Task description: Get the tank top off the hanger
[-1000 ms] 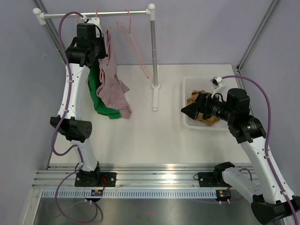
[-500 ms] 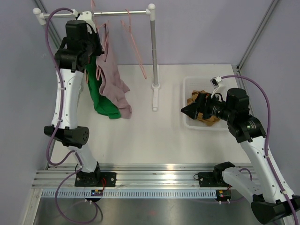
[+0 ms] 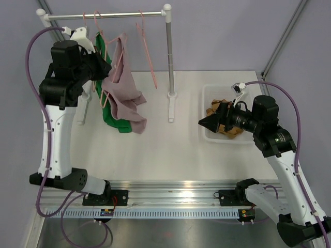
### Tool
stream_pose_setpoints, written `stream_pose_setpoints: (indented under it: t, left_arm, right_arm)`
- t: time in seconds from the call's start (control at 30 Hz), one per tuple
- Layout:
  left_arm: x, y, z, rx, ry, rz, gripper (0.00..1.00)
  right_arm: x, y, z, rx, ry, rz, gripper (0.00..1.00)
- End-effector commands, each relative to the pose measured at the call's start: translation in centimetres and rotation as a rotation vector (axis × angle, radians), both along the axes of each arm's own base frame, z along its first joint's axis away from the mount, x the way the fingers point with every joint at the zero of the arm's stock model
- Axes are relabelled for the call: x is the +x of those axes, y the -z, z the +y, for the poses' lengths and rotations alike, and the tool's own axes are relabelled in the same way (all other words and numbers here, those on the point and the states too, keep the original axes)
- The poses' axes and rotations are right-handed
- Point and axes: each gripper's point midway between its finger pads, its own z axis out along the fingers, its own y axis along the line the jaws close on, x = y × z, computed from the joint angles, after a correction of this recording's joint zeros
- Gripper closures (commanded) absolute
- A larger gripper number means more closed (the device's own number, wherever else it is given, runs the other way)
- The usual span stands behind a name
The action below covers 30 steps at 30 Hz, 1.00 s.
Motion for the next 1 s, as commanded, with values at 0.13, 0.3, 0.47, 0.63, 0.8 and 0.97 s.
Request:
stream_pose_setpoints:
  t: [0.13,0.3,0.47,0.63,0.8,0.97]
  left_arm:
    - [-8.5,0.9,-2.8,-0.077,0.148,-0.052,1.0]
    - [-14.5,7.4,-4.0,-0.087,0.244,0.002,1.0]
    - [-19.5,12.3,-5.5,-0.148,0.403,0.082,1.0]
    - [-23.6,14.4,-7.4,-0.258,0.571,0.118,1.0]
    - [-26.0,14.4,-8.5,-0.395,0.65,0.123,1.0]
    - [-27.0,14.4,-9.4,-0.488,0.706,0.128,1.0]
  right_arm:
    - [-0.5,-4.2,2.5,0.109,-0.148,-0.05,0.08]
    - [-0.4,-2.7,6.2,0.068,-0.235,-0.049,0.03]
    - [-0.5,0.2,10.8,0.061,-0.31,-0.023,0.01]
    - [1.4,3.2,13.5,0.014,-0.254,-0.06,0.02]
    - [2.0,6.6,16.4,-0.084,-0.269,-0.102,0.04]
    - [4.2,8.5,17.1,-0.188,-0.198,-0.148,0.09]
